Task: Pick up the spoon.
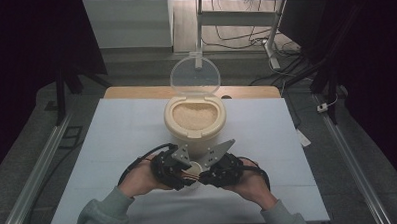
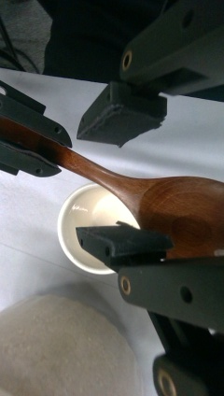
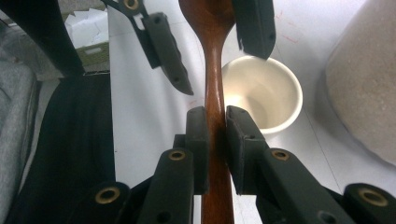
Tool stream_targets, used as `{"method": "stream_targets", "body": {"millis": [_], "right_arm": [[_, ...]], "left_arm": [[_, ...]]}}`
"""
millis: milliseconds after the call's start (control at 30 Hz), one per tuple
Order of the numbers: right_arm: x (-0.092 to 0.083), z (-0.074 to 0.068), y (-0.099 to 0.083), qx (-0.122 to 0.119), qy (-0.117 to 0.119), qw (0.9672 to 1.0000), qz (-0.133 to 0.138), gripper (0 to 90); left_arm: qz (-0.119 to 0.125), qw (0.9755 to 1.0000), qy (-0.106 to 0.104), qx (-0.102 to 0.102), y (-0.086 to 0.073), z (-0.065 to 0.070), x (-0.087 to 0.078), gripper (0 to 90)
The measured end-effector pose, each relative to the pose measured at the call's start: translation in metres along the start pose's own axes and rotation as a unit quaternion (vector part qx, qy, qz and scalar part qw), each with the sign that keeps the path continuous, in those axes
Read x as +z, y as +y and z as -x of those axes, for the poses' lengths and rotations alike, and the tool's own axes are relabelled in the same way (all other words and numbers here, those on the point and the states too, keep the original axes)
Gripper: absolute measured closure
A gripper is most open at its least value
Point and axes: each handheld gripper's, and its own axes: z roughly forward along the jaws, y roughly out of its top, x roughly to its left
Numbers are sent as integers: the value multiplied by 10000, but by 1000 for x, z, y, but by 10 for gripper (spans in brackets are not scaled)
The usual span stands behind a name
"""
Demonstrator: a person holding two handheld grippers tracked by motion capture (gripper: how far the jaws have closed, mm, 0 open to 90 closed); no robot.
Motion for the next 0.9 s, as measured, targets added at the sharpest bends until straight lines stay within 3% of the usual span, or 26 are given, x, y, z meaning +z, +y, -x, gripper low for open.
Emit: {"method": "stream_targets", "body": {"millis": [333, 600, 800, 900], "right_arm": [[1, -7, 2, -418, 83, 9990, -95, 791], [5, -10, 2, -724, 251, 9967, -278, 787], [7, -10, 1, -811, 339, 9955, -364, 785], [6, -9, -1, -625, 345, 9973, -190, 778]], "left_arm": [[-261, 9990, -234, 263, -1, 4, 8, 685], [-432, 9956, -612, 561, -2, 9, 15, 771], [-465, 9950, -646, 598, -3, 10, 18, 786], [-406, 9958, -611, 540, -3, 9, 16, 788]]}}
